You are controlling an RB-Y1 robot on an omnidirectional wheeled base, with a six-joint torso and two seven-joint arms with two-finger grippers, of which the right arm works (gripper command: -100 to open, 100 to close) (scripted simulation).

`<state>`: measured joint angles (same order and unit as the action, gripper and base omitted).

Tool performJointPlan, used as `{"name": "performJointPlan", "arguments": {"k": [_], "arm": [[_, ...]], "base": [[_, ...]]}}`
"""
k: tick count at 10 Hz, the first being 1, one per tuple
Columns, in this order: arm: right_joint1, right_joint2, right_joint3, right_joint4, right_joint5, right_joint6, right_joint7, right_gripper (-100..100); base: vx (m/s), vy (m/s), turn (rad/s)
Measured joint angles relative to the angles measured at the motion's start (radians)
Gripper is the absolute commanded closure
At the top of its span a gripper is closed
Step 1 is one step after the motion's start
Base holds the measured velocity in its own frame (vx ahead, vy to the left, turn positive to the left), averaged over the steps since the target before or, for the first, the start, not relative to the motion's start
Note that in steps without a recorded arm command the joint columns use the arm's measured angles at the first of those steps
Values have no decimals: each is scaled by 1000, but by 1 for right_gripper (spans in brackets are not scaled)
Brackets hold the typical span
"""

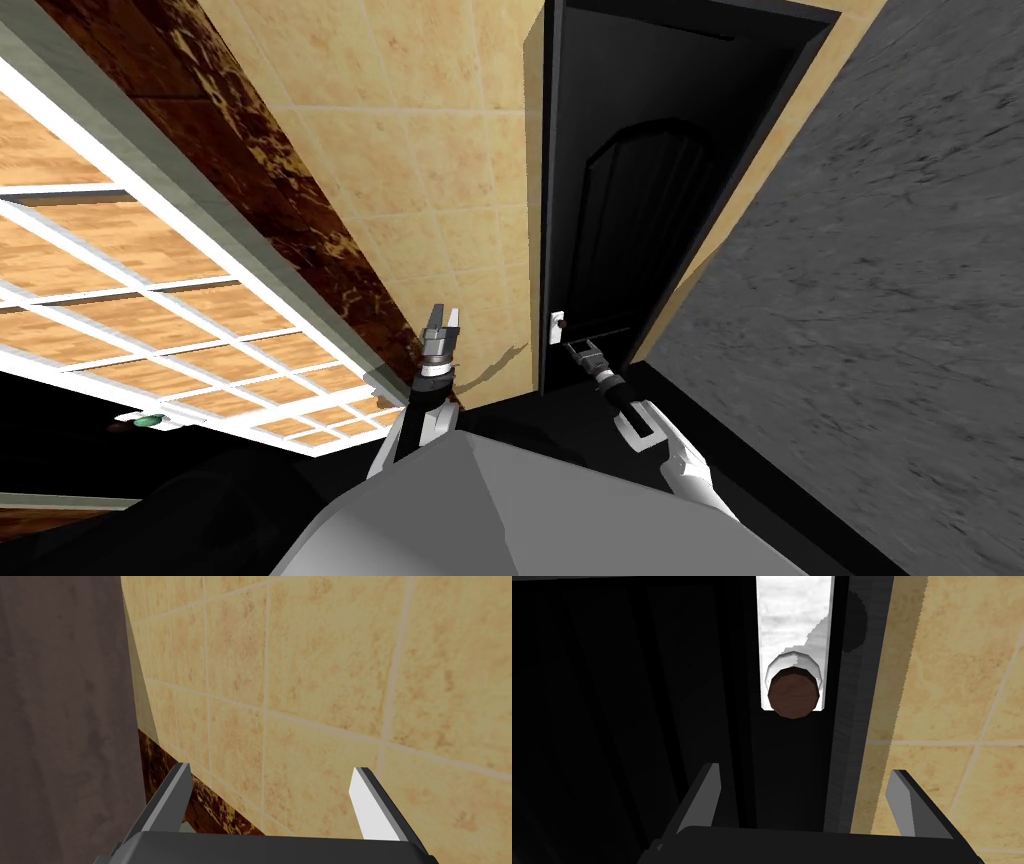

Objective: Pull the door open

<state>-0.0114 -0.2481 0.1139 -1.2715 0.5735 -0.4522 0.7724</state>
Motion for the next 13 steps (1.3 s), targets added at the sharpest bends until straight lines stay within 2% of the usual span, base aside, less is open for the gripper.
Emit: {"name": "performJointPlan", "arguments": {"k": [3,4,6,8,10,11,13], "arm": [[-34,25,-66,43,-10,8,37,-100],[-44,43,-89,51,-11,18,56,-100],[-55,63,-134,69,-16,27,87,-100],[-81,88,-183,104,-22,34,119,-100],[-97,107,-224,119,-27,48,146,-100],[-103,125,-248,133,-29,50,165,-100],[-120,136,-284,153,-35,57,186,-100]], "base": [[22,-9,300],[18,-16,200],[24,-28,217],[28,-41,196],[14,-49,205],[17,-61,215],[14,-70,233]]}}
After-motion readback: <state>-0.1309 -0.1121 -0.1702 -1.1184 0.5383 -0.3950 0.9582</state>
